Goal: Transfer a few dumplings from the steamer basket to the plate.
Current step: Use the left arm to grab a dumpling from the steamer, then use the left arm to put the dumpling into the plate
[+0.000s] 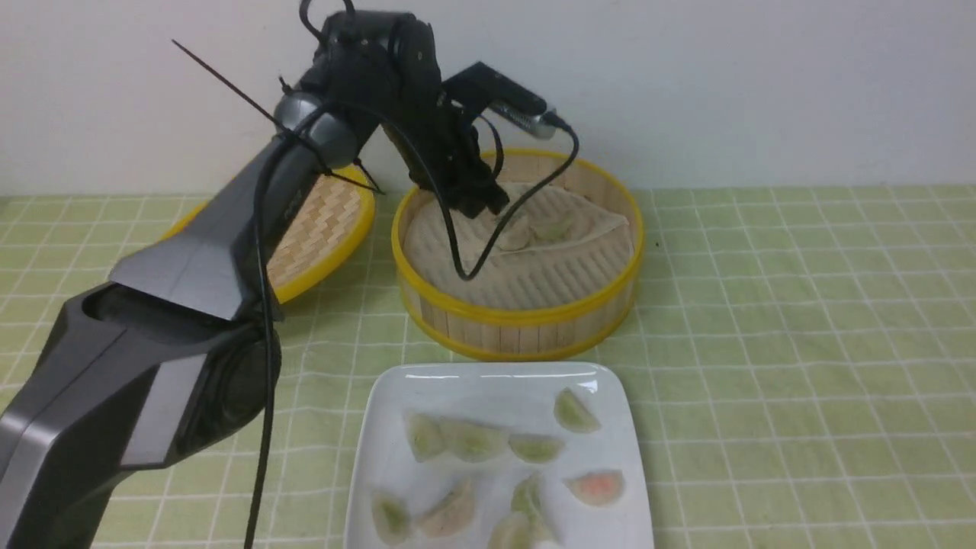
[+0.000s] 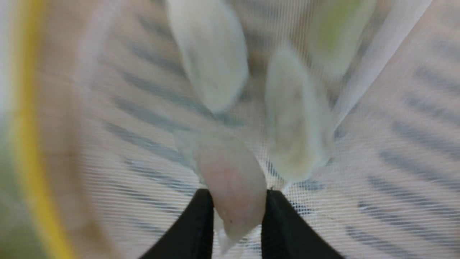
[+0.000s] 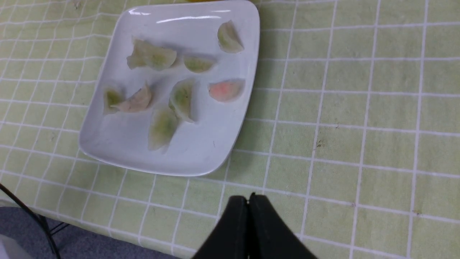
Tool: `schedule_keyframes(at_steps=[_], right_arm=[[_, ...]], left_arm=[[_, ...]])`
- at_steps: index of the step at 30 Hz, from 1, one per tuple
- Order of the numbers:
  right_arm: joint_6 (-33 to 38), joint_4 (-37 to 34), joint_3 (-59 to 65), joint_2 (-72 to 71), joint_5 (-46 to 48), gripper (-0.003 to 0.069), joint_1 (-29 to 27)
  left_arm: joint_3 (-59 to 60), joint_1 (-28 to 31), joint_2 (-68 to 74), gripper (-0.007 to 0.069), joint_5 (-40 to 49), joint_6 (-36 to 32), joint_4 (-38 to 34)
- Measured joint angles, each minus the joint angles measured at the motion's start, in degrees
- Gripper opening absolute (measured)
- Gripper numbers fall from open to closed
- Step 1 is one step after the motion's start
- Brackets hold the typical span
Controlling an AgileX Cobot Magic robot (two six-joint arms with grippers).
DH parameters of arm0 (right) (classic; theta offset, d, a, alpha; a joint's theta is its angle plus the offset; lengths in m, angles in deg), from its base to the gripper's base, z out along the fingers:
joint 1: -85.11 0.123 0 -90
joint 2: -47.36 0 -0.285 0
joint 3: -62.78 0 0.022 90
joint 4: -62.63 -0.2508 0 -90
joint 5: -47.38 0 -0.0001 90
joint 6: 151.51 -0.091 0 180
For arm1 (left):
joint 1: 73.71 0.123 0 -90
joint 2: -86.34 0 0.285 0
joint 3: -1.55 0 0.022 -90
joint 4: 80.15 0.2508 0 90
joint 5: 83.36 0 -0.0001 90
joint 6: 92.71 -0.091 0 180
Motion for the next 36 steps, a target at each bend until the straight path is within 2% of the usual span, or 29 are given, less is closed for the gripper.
schedule_keyframes(at_steps=[4,8,14,15,16,19,20,22,24,29,36], right_arm=[[0.0,-0.4,0.0,0.0,0.0,-0.0015,0.0],[0.0,-0.9,0.0,0.0,0.1,-0.0015,0.0],[0.0,-1.0,0.0,0.0,0.2,-0.0015,0.0],[0.0,-1.0,0.0,0.0,0.2,-0.0015,0.0],[0.1,-1.1,0.0,0.0,0.1,-0.0015,0.0],[0.2,-1.1,0.0,0.0,-0.3,-0.0015,0.0],[0.2,-1.1,0.0,0.0,-0.4,-0.0015,0.0],[0.6,-1.1,0.0,0.0,-0.8,-0.0015,0.0],[0.9,-1.1,0.0,0.0,-1.2,-0.0015,0.0],[1.2,-1.3,0.0,0.0,-1.8,-0.0015,0.0],[1.4,-2.8,0.0,0.0,-2.0,-0.0015,0.0]], left_arm=[[1.0,0.0,-7.6,0.0151,0.4,6.2,-0.9],[7.0,0.0,-16.6,0.0151,0.4,10.5,-2.2],[38.3,0.0,-38.0,0.0151,0.4,11.5,-3.9],[38.3,0.0,-38.6,0.0151,0.4,11.5,-3.9],[49.0,0.0,-43.5,0.0151,0.3,11.5,-5.3],[65.1,-0.5,-50.4,0.0151,0.3,9.6,-7.8],[66.2,-0.6,-50.8,0.0151,0.2,9.6,-8.0],[79.2,-2.0,-54.2,0.0151,-3.8,7.0,-9.8],[87.0,-3.0,-55.2,0.0151,-9.4,6.0,-10.7],[94.8,-3.8,-54.4,0.0151,-19.5,4.6,-11.4],[95.5,-3.8,-49.1,0.0151,-30.9,4.3,-11.2]])
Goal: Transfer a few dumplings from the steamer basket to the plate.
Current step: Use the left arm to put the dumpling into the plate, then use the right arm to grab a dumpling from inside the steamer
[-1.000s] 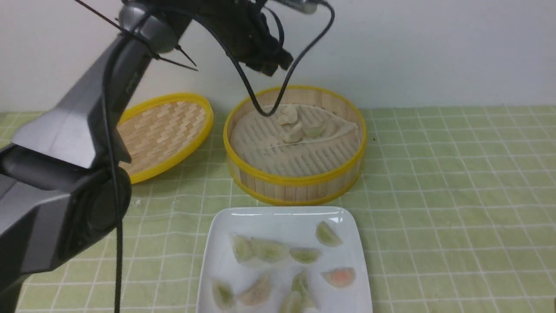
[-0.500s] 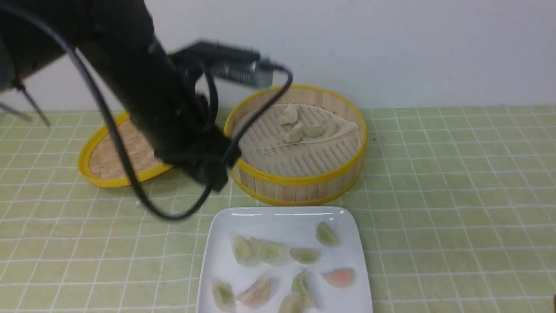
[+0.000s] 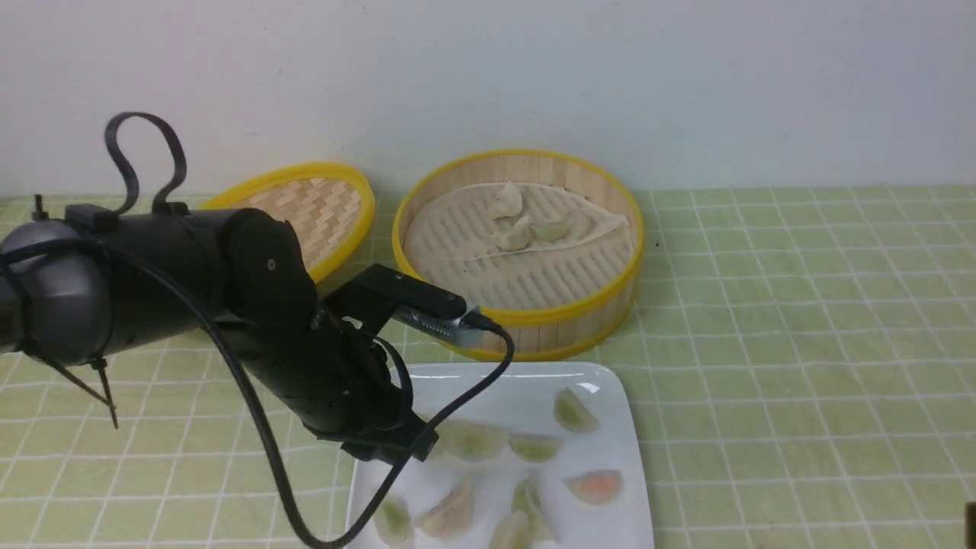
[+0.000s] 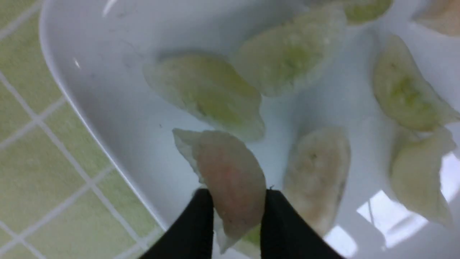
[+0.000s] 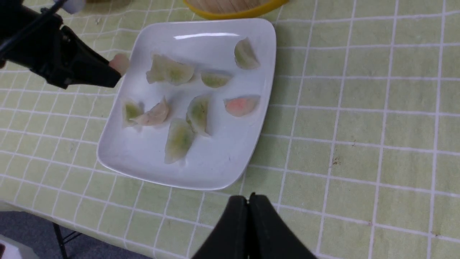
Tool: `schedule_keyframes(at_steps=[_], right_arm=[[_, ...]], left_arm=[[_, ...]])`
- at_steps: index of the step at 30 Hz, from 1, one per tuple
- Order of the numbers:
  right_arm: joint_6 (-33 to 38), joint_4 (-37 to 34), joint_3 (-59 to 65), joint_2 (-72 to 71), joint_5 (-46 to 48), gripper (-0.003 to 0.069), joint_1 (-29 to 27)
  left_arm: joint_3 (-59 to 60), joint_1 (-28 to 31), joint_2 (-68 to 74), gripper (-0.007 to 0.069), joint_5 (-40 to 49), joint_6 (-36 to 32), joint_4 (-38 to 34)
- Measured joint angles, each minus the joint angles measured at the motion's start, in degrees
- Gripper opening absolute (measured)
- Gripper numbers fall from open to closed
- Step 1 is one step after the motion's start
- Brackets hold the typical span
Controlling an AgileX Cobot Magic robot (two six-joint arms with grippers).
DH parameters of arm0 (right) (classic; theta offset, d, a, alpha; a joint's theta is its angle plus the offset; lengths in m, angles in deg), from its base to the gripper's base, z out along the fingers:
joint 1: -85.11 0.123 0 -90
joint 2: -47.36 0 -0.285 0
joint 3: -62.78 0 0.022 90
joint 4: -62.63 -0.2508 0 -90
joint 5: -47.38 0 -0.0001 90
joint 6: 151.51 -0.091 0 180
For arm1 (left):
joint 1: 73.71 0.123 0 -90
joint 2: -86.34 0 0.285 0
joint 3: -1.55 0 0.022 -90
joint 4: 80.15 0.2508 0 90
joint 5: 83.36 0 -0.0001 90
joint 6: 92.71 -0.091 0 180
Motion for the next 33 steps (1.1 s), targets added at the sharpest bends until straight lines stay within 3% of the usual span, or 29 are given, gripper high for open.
schedule_keyframes(at_steps=[5,13,16,18,20,21,22,23,26,33], right_arm=[[0.1,-0.3,0.0,0.0,0.0,-0.0015,0.0],[0.0,1.1,-2.9,3.7,-0.7,-0.0015,0.0],[0.1,1.4,-7.5,9.2,-0.5,-0.0015,0.0],[1.0,1.4,-12.3,14.4,0.5,-0.0015,0.0],[2.5,1.3,-16.8,19.6,0.9,-0.0015,0.0],[3.5,0.9,-19.7,23.2,0.8,-0.0013,0.0],[3.5,0.9,-20.2,23.8,0.8,-0.0013,0.0],[4.4,0.5,-23.8,28.7,0.4,-0.0013,0.0],[6.6,0.4,-29.7,37.2,-0.7,-0.0011,0.4],[7.7,5.9,-45.0,57.1,-4.5,0.0000,6.0]], left_arm=[[0.0,0.0,4.3,0.0166,-4.4,0.4,0.1],[-1.1,0.0,5.4,0.0377,-2.5,2.9,0.3],[-3.2,0.0,5.2,0.0393,1.8,3.1,0.3],[-4.9,0.0,3.8,0.0373,5.4,3.3,0.3],[-5.4,0.0,1.7,0.0317,7.7,3.5,0.4],[-5.5,0.0,-1.1,0.0252,9.2,3.7,0.4],[-5.5,0.0,-1.1,0.0252,9.2,3.7,0.4],[-5.4,0.0,-5.9,0.0149,10.9,3.7,0.5],[-4.3,0.0,-15.2,0.0030,12.2,3.8,0.3],[1.4,0.0,-38.8,-0.0006,13.6,5.2,-0.6]])
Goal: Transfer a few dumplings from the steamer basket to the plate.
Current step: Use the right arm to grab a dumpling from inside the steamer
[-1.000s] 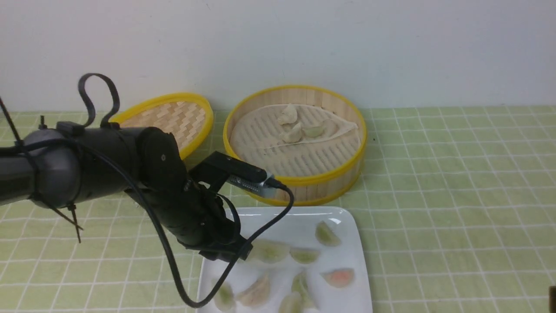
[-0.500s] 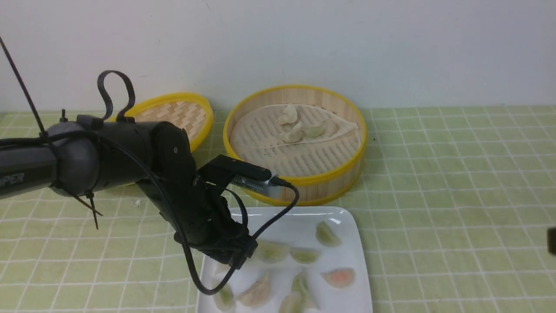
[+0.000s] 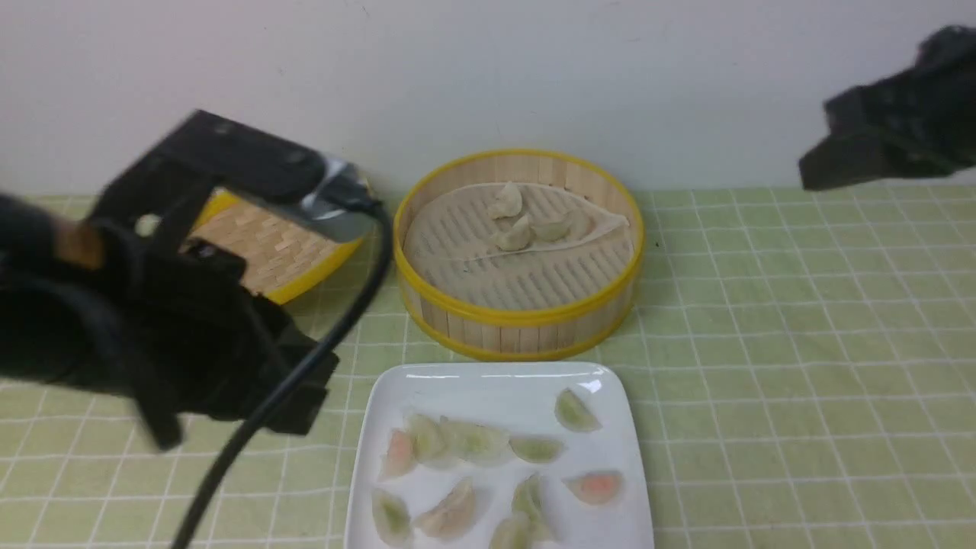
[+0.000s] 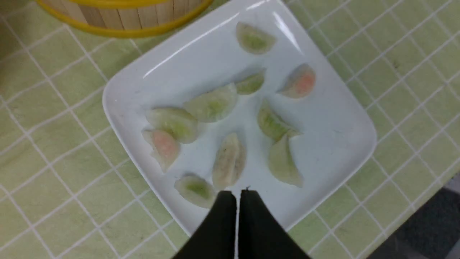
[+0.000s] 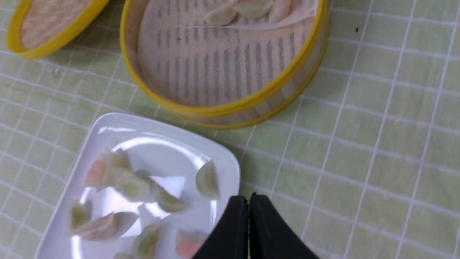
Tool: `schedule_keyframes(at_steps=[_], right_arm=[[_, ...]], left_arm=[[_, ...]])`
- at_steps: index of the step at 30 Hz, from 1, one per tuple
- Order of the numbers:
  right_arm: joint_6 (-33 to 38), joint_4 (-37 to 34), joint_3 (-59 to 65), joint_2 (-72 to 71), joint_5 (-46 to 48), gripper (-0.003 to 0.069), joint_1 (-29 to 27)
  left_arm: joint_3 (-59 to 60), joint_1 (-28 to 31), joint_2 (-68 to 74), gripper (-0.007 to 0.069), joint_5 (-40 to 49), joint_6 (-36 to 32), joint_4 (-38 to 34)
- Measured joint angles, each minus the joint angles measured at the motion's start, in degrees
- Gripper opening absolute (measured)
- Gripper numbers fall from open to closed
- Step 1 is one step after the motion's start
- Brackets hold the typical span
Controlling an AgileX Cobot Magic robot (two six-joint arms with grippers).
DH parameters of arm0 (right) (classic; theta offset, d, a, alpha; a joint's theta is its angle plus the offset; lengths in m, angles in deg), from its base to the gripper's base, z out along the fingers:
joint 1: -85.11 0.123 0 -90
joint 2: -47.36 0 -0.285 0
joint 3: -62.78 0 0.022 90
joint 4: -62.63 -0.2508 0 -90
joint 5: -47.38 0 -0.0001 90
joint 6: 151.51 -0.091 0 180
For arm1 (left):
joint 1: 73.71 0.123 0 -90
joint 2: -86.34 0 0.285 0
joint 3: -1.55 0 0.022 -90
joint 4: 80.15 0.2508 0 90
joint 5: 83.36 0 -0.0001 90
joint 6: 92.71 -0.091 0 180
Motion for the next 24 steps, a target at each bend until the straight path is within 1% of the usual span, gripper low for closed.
schedule_keyframes(at_steps=[4,8,9,10,14,17,20,24], right_arm=[[0.0,4.4,-9.0,10.3,-1.8,0.0035,3.7],[0.0,6.5,-20.1,22.7,-2.6,0.0117,6.2],[0.0,6.7,-22.7,25.2,-2.6,0.0139,6.5],[0.0,6.8,-26.6,28.9,-2.5,0.0183,6.9],[0.0,7.2,-39.0,40.1,-2.0,0.0309,7.6],[0.0,7.5,-45.4,46.3,-1.7,0.0364,8.2],[0.0,8.8,-50.3,51.9,-1.7,0.0393,8.8],[0.0,9.8,-52.9,56.9,-2.4,0.0400,9.2]], left_arm=[[3.8,0.0,-11.4,-0.0006,0.1,1.8,0.0],[6.1,0.0,-20.9,-0.0006,-0.4,5.4,0.5],[6.4,0.0,-22.5,-0.0006,-0.6,6.4,0.8],[6.7,0.0,-24.7,-0.0006,-0.8,7.8,1.6],[6.8,0.0,-28.7,-0.0006,-1.1,12.4,5.5],[6.8,0.0,-29.1,-0.0006,0.0,16.0,8.1],[6.9,0.0,-28.7,-0.0006,3.2,18.3,11.2],[6.9,0.0,-28.6,-0.0006,5.6,20.0,14.9]])
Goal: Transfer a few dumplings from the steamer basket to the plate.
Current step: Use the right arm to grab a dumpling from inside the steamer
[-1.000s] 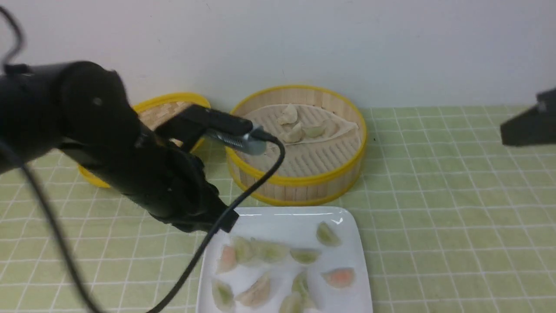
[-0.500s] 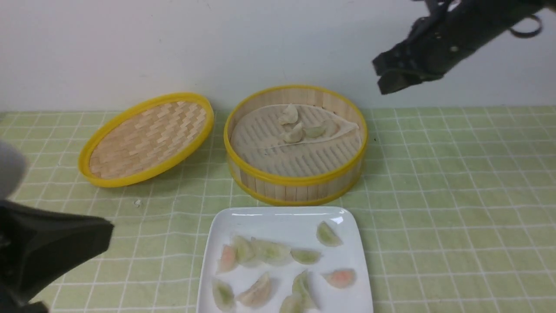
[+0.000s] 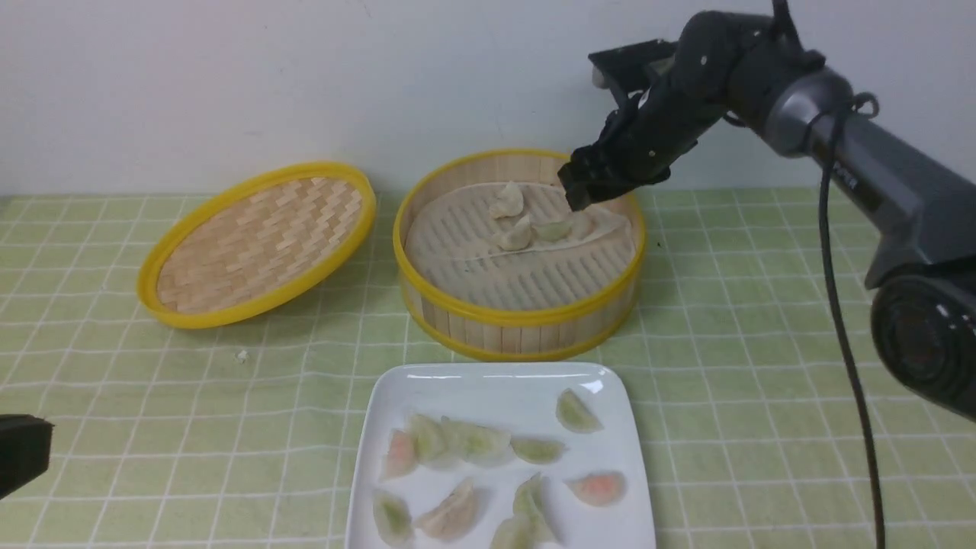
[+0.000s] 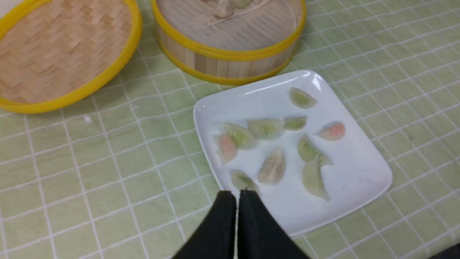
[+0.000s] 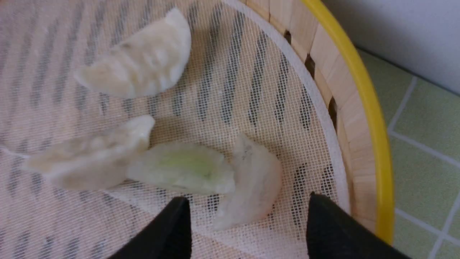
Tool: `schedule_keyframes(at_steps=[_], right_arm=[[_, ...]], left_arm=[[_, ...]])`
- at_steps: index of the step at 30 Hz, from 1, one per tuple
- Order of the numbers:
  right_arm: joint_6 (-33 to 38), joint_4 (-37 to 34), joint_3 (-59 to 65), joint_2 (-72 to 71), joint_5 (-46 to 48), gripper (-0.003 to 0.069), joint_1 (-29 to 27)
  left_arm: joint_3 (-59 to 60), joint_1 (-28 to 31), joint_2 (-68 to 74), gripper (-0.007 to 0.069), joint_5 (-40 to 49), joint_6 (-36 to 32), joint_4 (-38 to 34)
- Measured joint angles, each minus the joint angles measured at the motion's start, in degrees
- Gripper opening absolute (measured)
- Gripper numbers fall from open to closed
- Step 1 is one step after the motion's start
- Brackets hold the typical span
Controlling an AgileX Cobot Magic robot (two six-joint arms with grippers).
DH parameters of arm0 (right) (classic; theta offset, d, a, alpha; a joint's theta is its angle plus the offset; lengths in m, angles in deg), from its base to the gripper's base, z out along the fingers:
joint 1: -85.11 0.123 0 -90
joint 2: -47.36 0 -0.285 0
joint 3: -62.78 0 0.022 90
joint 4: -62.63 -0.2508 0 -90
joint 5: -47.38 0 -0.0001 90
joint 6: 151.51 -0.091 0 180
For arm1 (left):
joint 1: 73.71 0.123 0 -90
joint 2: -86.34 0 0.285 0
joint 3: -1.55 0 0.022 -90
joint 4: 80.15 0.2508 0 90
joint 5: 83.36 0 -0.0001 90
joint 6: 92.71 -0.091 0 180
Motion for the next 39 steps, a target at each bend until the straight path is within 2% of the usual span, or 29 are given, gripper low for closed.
schedule_keyframes(at_steps=[10,13,18,20,22,26,35,39], right_arm=[[0.0,0.6,-0.4,3.8,-3.9,0.0371,1.1],[0.0,2.1,-0.7,3.8,-3.9,0.0298,1.6],[0.0,3.7,-1.9,3.8,-1.6,0.0081,2.0],[0.0,4.0,-3.4,3.4,1.2,0.0027,2.1],[0.0,4.2,-5.0,3.0,4.1,0.0003,2.1],[-0.7,4.2,-10.0,1.1,8.5,-0.0011,2.2],[-3.5,4.3,-12.3,-4.5,8.9,-0.0011,2.3],[-4.2,4.7,-12.3,-2.4,9.0,0.0027,2.4]], left_arm=[[0.1,0.0,0.0,-0.0006,0.2,0.6,3.9],[0.1,0.0,0.0,-0.0006,0.2,0.6,4.6],[0.1,0.0,0.0,-0.0006,0.2,0.6,4.6],[0.1,0.0,0.0,-0.0006,0.2,0.6,4.6],[0.1,0.0,0.0,-0.0006,0.2,0.6,4.6],[0.1,0.0,0.0,-0.0006,0.1,0.6,4.6],[0.1,0.0,0.0,-0.0006,0.1,0.6,4.6],[0.1,0.0,0.0,-0.0006,0.1,0.6,4.6]])
